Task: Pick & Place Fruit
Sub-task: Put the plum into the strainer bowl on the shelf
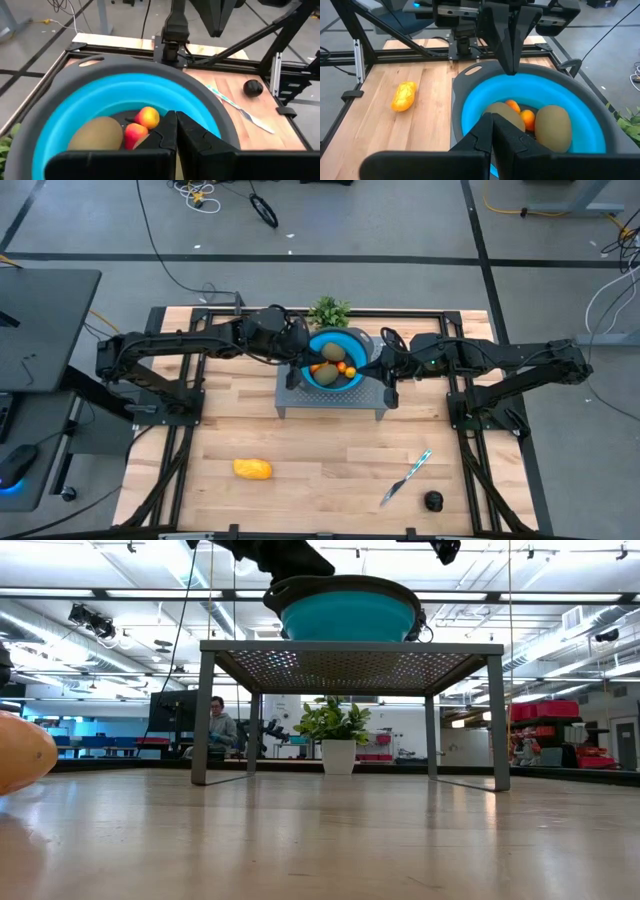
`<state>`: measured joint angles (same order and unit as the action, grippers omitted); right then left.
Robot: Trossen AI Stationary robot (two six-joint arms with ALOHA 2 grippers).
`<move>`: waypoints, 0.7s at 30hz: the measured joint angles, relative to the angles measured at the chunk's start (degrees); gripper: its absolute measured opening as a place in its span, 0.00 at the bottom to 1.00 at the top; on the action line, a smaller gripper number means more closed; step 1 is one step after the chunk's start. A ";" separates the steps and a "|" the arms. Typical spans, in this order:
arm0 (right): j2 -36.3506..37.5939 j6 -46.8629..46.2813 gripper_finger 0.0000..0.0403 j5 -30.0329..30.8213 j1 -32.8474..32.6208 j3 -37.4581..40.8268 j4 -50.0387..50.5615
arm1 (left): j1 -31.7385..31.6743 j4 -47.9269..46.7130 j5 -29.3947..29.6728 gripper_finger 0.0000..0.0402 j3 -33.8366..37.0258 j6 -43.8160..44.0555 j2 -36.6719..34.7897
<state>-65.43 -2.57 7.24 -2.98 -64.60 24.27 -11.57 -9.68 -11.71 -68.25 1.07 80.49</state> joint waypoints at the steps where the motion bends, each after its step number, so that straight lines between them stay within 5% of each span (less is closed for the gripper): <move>1: 0.00 0.00 0.03 -0.20 0.00 0.00 -0.04 | 0.01 0.06 -0.20 0.01 0.00 0.41 0.00; 21: 0.00 -1.07 0.03 -5.91 -0.17 0.00 0.02 | 1.03 -3.11 -1.18 0.01 0.09 2.09 -7.53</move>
<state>-65.43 -3.64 1.33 -3.16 -64.60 24.29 -10.55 -12.80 -12.89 -68.16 3.16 72.96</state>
